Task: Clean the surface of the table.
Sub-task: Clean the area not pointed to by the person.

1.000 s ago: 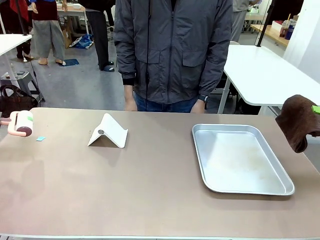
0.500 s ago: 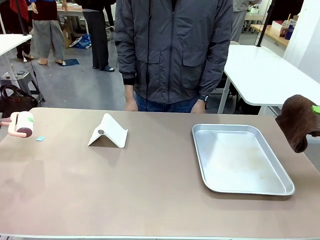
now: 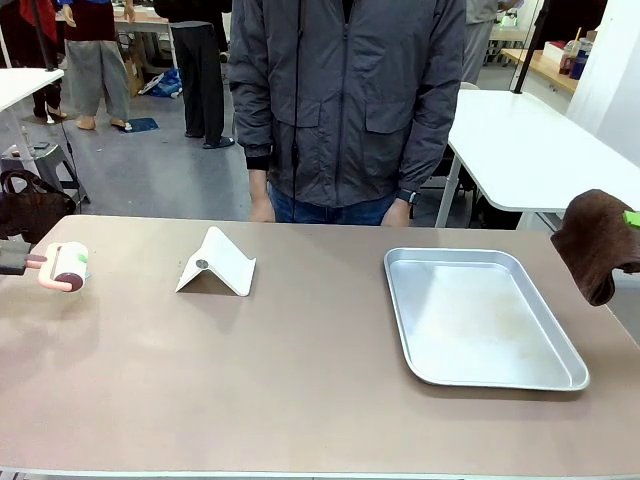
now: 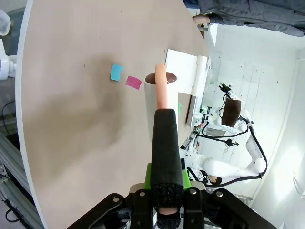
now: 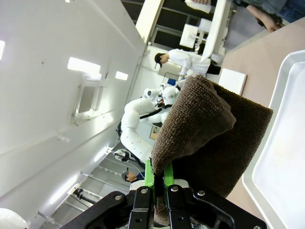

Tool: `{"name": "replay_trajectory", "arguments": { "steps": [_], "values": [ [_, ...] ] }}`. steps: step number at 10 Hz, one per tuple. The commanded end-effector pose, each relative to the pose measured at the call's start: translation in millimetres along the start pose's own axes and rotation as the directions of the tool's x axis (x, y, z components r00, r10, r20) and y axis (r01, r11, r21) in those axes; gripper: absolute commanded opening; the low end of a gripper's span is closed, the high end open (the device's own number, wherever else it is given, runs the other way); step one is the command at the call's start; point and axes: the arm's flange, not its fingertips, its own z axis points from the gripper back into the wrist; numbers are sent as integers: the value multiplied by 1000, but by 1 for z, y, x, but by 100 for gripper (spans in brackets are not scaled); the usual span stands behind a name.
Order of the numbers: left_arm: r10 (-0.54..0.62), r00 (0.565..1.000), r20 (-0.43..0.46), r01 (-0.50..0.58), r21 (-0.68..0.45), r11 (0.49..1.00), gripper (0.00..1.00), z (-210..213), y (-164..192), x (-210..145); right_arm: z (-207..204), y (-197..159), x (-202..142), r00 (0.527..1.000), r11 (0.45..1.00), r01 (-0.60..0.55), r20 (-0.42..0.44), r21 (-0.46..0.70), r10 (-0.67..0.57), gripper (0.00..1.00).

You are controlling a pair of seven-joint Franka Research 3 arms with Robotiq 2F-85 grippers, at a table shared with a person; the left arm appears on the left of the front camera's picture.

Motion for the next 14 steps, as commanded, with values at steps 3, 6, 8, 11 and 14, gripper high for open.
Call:
{"name": "replay_trajectory", "arguments": {
  "steps": [3, 6, 8, 11, 14],
  "values": [
    [32, 999, -28, -30, 76, 997, 22, 0, 7, 15, -1, 6, 0, 1000, 1000, -12, 2, 13, 12, 9],
    [43, 999, -21, -41, 87, 995, 22, -1, 20, 24, -1, 6, 0, 1000, 1000, -12, 2, 13, 12, 9],
    [61, 998, -25, -58, 95, 994, 22, -4, 31, 29, -1, 6, 0, 1000, 1000, -12, 2, 13, 12, 9],
    [94, 995, -29, -89, 137, 987, 22, -9, 49, 38, -1, 6, 0, 1000, 1000, -12, 2, 13, 12, 9],
    [102, 993, -52, -96, 116, 989, 22, -17, 52, 36, -1, 6, 0, 1000, 1000, -12, 2, 13, 12, 9]
  ]
}}
